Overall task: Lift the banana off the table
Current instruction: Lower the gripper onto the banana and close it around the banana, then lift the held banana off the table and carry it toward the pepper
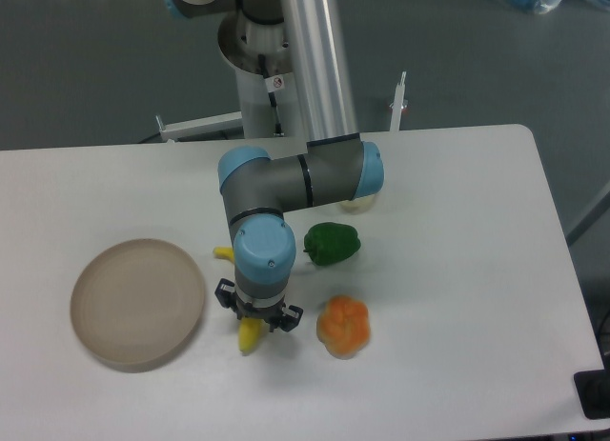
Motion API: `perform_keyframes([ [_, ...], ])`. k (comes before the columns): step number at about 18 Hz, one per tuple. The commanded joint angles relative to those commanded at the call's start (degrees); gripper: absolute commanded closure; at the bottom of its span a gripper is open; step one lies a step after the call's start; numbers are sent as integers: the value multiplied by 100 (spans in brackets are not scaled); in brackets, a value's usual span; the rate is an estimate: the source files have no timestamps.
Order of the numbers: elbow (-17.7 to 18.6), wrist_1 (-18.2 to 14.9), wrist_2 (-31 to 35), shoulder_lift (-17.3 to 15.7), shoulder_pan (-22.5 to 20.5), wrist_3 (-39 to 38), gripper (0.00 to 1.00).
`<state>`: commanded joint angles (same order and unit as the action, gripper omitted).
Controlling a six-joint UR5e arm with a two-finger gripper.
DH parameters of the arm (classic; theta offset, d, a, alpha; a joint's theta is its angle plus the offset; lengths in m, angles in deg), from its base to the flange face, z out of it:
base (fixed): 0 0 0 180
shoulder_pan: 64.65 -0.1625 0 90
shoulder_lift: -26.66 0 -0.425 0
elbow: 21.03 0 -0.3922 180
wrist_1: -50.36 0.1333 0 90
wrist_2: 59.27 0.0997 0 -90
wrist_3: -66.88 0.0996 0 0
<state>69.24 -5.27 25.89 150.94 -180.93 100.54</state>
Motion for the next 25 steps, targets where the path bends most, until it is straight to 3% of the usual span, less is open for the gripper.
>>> perform_keyframes([
  [6,-272,-88,53,-158,-35,123,100],
  [8,-404,-123,237,-325,-149,552,100],
  [10,-527,-420,238,-518,-500,957,100],
  [13,-869,-1158,255,-642,-790,1545,100],
  [15,-1238,-1615,255,-650,-992,2334,100],
  [16,-1309,-1669,255,-651,-1080,2564,100],
  [22,-1266,-1758,431,-782,-1888,4919,100],
  [25,-1292,-1758,317,-634,-2292,5571,100],
])
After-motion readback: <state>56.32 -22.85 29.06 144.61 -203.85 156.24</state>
